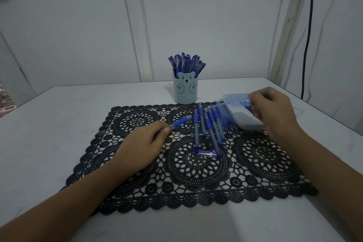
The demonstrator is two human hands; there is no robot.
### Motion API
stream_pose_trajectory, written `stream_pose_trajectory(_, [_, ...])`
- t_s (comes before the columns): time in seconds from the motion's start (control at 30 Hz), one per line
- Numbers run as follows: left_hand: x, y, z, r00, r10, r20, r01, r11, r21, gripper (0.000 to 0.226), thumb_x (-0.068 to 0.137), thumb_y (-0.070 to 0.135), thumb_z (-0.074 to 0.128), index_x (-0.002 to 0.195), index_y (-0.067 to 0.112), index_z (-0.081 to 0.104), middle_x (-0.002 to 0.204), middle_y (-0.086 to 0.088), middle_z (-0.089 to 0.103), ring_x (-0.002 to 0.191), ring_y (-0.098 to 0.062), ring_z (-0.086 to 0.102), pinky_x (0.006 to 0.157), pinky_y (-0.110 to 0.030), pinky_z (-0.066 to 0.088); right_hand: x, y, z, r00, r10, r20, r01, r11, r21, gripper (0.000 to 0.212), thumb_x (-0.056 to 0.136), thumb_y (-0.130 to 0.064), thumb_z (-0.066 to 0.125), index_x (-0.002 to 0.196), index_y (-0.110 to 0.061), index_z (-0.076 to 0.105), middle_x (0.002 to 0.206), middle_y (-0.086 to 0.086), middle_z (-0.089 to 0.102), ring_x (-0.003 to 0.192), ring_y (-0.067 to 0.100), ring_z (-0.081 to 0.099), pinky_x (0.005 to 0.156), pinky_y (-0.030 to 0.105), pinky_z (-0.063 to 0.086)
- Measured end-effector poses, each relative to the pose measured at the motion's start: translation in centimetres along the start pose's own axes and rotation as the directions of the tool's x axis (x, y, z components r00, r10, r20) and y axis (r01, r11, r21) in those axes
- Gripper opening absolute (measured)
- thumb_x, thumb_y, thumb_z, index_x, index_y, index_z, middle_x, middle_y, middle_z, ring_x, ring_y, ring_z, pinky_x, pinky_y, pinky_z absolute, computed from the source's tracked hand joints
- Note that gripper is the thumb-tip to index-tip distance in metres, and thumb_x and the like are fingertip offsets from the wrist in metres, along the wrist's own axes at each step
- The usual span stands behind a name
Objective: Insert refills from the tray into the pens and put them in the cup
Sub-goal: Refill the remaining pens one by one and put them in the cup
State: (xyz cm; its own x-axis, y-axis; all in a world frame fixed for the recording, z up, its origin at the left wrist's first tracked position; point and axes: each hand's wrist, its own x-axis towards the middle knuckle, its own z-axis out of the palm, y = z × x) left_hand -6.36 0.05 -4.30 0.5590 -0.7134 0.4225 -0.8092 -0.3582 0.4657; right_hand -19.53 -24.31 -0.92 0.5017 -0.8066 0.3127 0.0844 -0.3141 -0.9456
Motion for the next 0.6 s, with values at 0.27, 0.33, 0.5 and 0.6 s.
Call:
stream_pose_trajectory(0.27, [0.0, 0.0, 0.1, 1.000, -0.019, 0.016, 0.019, 1.000, 0.006, 0.018, 0.093, 0.032, 0.043, 0.098, 0.029, 0.060, 0.061, 0.000, 0.059, 0.052, -0.010, 0.048, 0.047, -0.025, 0.036, -0.7, 1.9, 0.9, 0.783, -0.502, 0.369, 0.618, 0.555, -0.557, 0.001, 0.081, -0.004, 0.062, 0.081, -0.004, 0.062, 0.074, 0.001, 0.052, 0.065, 0.016, 0.050, 0.060, 0.011, 0.037])
stream_pose_trajectory(0.33, [0.0, 0.0, 0.1, 1.000, -0.021, 0.017, 0.021, 1.000, 0.003, 0.017, 0.093, 0.032, 0.043, 0.098, 0.029, 0.060, 0.062, 0.000, 0.059, 0.052, -0.010, 0.048, 0.047, -0.024, 0.036, -0.5, 2.4, 0.8, 0.787, -0.389, 0.479, 0.617, 0.498, -0.610, 0.006, 0.083, -0.012, 0.062, 0.087, -0.008, 0.062, 0.086, 0.003, 0.053, 0.080, 0.021, 0.053, 0.068, 0.027, 0.044])
stream_pose_trajectory(0.5, [0.0, -0.1, 0.1, 1.000, -0.022, 0.020, 0.022, 1.000, 0.010, 0.016, 0.093, 0.033, 0.043, 0.096, 0.031, 0.058, 0.062, 0.000, 0.059, 0.055, -0.010, 0.050, 0.048, -0.022, 0.035, -0.2, 2.2, 0.1, 0.798, -0.180, 0.575, 0.594, 0.388, -0.704, 0.026, 0.081, -0.041, 0.061, 0.102, -0.026, 0.060, 0.111, 0.000, 0.051, 0.107, 0.020, 0.045, 0.090, 0.037, 0.041])
stream_pose_trajectory(0.6, [0.0, -0.1, 0.1, 1.000, -0.026, 0.018, 0.026, 1.000, 0.019, 0.017, 0.093, 0.033, 0.042, 0.097, 0.031, 0.059, 0.062, 0.001, 0.059, 0.054, -0.012, 0.050, 0.050, -0.026, 0.039, -0.1, 1.7, -0.3, 0.793, -0.129, 0.595, 0.589, 0.406, -0.698, 0.032, 0.081, -0.051, 0.057, 0.105, -0.030, 0.061, 0.110, -0.003, 0.050, 0.106, 0.016, 0.044, 0.089, 0.034, 0.039])
